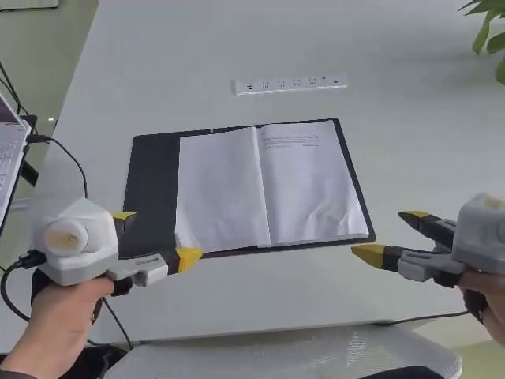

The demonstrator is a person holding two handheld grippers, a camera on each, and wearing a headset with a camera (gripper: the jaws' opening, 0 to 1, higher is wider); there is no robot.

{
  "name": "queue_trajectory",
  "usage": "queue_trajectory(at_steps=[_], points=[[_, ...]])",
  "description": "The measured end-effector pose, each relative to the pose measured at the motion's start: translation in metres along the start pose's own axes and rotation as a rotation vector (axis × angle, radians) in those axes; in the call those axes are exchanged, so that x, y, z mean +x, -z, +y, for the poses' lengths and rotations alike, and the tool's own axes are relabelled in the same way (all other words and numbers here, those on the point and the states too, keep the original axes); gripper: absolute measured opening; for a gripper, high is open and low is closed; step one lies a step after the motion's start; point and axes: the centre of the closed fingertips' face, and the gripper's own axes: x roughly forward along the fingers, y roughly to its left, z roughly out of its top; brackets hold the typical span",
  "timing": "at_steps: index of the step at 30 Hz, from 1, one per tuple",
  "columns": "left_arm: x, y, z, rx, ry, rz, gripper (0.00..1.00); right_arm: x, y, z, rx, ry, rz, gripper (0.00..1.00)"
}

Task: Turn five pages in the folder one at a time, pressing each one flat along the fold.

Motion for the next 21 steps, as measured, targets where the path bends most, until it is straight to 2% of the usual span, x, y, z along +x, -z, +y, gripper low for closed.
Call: queue_trajectory(at_steps=[9,15,21], points=[[0.026,-0.017,-0.024,0.032,0.066,-0.001,0.84,-0.004,0.003,-0.006,0.016,0.013,0.0,0.8],[0.038,-0.018,-0.041,0.073,0.114,0.022,0.84,-0.006,0.007,-0.007,0.028,0.016,0.003,0.8],[0.052,-0.023,-0.052,0.089,0.147,0.029,0.83,-0.008,0.012,-0.014,0.042,0.023,0.001,0.8]])
